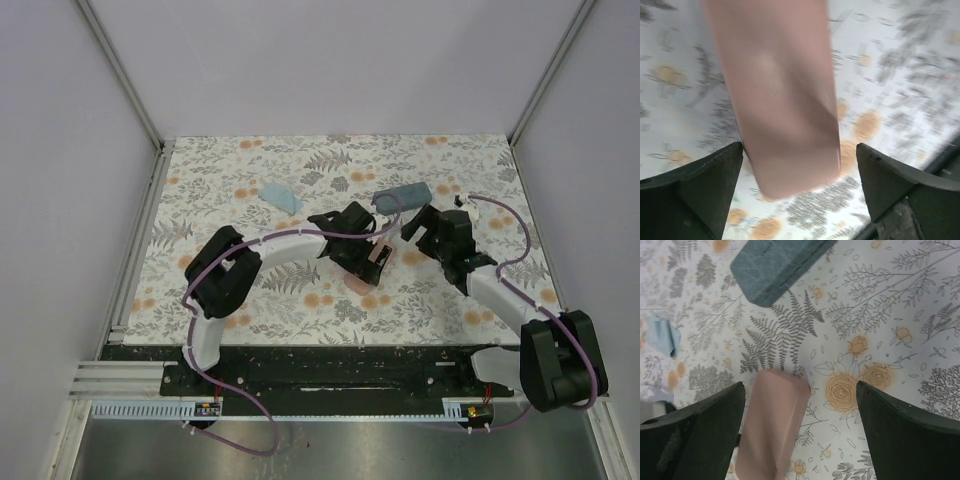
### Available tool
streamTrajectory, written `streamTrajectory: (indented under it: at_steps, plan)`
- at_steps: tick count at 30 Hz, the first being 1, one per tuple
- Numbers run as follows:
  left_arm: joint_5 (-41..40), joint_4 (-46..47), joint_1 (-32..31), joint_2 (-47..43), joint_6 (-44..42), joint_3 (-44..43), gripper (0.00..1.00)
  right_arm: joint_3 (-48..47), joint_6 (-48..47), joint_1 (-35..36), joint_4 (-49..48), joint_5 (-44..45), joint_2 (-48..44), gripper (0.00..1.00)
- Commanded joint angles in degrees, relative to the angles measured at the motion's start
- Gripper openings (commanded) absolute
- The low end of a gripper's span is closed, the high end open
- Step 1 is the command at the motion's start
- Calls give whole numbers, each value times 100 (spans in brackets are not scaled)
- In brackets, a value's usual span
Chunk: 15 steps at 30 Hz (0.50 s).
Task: Organize the sunglasses
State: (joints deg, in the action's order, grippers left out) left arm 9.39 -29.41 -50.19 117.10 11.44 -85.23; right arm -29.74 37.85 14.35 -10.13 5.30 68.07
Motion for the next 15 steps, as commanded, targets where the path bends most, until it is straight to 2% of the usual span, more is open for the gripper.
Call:
streamTrajectory:
  at_steps: [1, 3, 5, 9, 13, 15]
  plan:
    - [1941, 1707, 123, -898, 1121, 795, 99, -1435, 397, -11, 2412, 699, 565, 99]
    - [2512, 2427, 229, -1118, 1482, 1261, 99, -2026, 531, -20, 3268, 579, 803, 99]
    - [2875, 3236, 387, -1416, 1868, 1780, 99, -2308, 706, -11, 3727, 193, 918, 99]
    - [2718, 4056, 1054, -2408, 2511, 2904, 99, -2440, 848, 120, 3896, -660, 1067, 99]
    - [2533, 4838, 1775, -3445, 3065, 4082, 99, -2747, 268, 910, 3957, -374, 1304, 99]
    - [2446, 4910, 1969, -3868, 3110, 4426, 99, -2932, 162, 1192, 4071, -267, 1567, 100]
